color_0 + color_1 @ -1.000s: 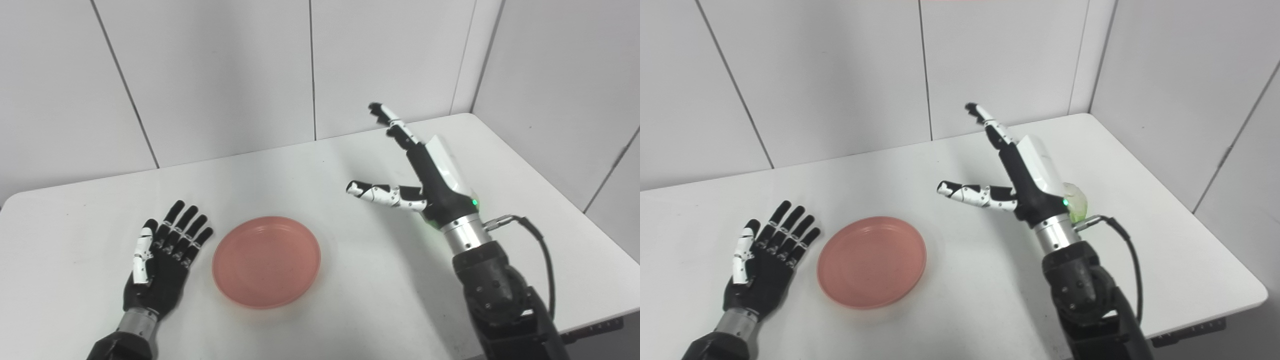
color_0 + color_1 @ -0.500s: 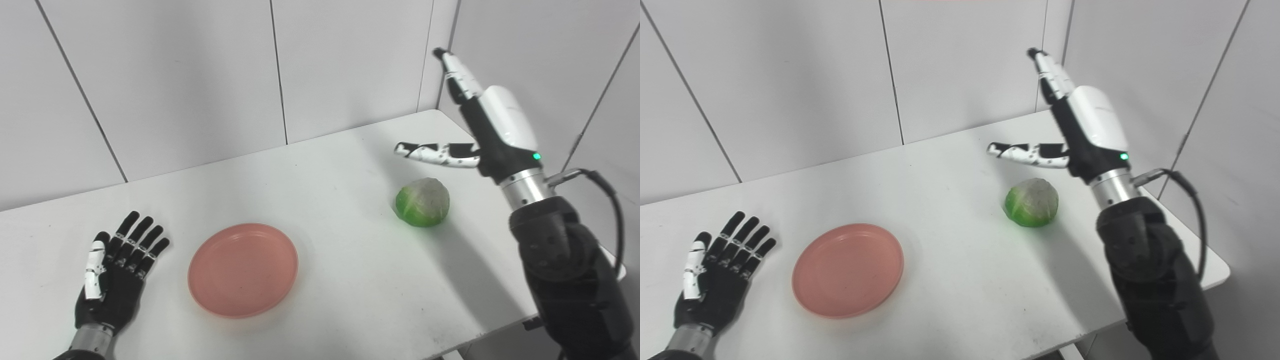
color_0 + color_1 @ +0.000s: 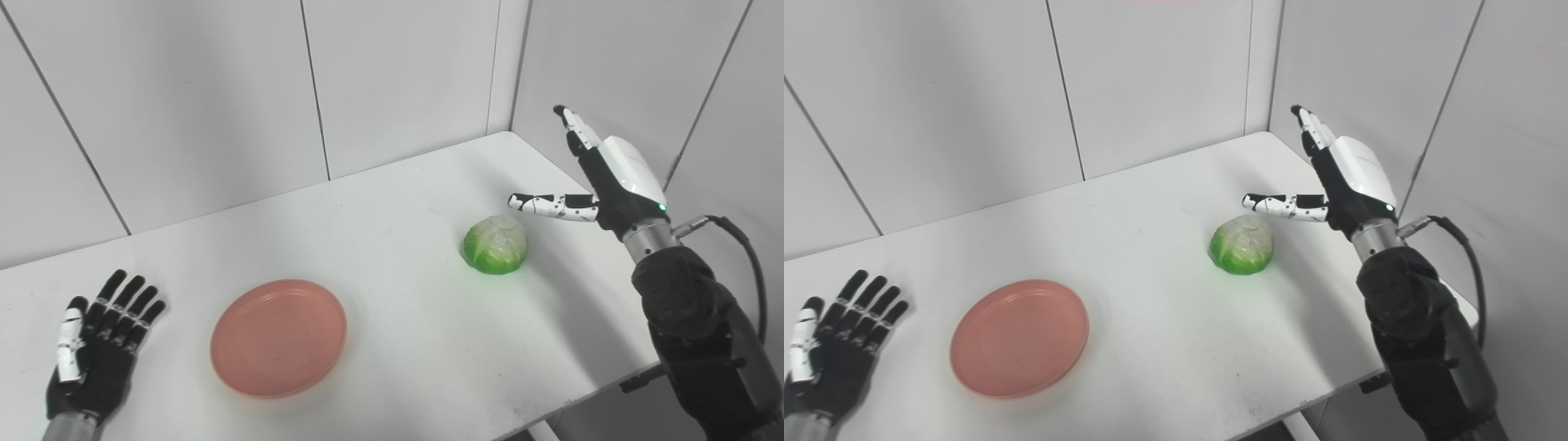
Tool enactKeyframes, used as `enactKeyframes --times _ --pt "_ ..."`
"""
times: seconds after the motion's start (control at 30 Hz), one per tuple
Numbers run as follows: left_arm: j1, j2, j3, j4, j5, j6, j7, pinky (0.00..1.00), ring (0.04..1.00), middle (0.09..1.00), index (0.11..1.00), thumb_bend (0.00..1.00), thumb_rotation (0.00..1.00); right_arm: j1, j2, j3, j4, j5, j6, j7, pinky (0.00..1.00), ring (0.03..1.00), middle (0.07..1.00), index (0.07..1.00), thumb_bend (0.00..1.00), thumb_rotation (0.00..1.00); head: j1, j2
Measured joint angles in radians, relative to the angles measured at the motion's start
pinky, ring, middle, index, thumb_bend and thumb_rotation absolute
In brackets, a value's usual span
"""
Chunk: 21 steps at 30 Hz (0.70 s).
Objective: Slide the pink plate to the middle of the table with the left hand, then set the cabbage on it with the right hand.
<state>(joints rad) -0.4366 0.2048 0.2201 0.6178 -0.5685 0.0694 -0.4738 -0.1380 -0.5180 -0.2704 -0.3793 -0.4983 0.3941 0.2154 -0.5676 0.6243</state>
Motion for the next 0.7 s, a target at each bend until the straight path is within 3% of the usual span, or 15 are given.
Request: enactKeyframes --times 0.17,0.33,0.7 --pt "-0.011 0.018 0.000 0.033 0.000 -0.020 -0.013 0.75 0.788 0.797 0.794 0.49 0.81 -0.001 -0.025 0.037 0.111 0.029 -0.009 -0.001 0.87 0.974 1.000 1.000 1.00 0.59 0.003 0.017" --pt "-0.012 0.021 0.000 0.036 0.003 -0.025 -0.013 0.75 0.783 0.793 0.791 0.50 0.77 -0.040 -0.045 0.083 0.169 0.044 -0.009 0.001 0.85 0.967 1.000 1.000 1.00 0.60 0.003 0.021" --pt "-0.010 0.026 -0.002 0.033 0.004 -0.025 -0.014 0.75 0.790 0.800 0.798 0.51 0.75 -0.064 -0.063 0.129 0.258 0.105 -0.009 0.033 0.88 0.999 1.000 1.000 1.00 0.58 0.011 0.040"
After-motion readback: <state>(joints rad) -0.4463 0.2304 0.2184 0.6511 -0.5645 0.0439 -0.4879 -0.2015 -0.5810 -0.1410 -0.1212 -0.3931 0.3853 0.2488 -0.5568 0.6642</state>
